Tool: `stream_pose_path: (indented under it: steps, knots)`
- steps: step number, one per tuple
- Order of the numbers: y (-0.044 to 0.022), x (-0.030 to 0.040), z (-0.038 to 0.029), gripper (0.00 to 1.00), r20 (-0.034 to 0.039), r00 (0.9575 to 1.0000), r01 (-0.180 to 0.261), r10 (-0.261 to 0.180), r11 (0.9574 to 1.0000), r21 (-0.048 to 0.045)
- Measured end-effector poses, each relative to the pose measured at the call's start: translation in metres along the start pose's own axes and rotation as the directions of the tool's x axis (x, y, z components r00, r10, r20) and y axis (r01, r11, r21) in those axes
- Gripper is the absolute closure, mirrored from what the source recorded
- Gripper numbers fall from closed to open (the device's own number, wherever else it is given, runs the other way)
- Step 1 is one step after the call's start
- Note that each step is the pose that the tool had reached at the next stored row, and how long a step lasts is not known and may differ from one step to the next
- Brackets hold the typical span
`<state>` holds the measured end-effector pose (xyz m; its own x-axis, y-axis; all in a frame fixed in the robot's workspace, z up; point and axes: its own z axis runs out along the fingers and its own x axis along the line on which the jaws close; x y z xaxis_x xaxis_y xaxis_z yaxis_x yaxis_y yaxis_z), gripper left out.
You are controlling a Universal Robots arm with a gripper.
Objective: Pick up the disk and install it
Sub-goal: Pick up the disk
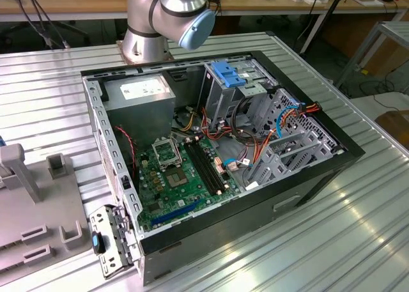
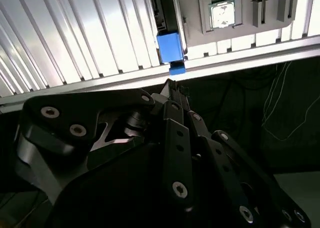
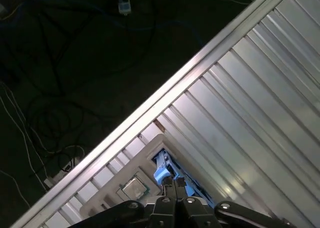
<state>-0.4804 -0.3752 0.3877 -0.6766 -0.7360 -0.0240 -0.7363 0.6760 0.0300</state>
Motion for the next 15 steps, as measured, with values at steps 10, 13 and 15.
stream_pose_path:
  steps: [10, 13, 15]
  knots:
    - [0.0001, 0.0001, 0.0, 0.89, -0.0047, 0.9795, 0.201, -0.201, 0.9795, -0.0041]
    - [0.0001, 0.0001, 0.0, 0.89, -0.0055, 0.9702, 0.242, -0.242, 0.9702, -0.0052]
    - [0.0001, 0.0001, 0.0, 0.89, -0.0059, 0.9661, 0.258, -0.258, 0.9661, -0.0057]
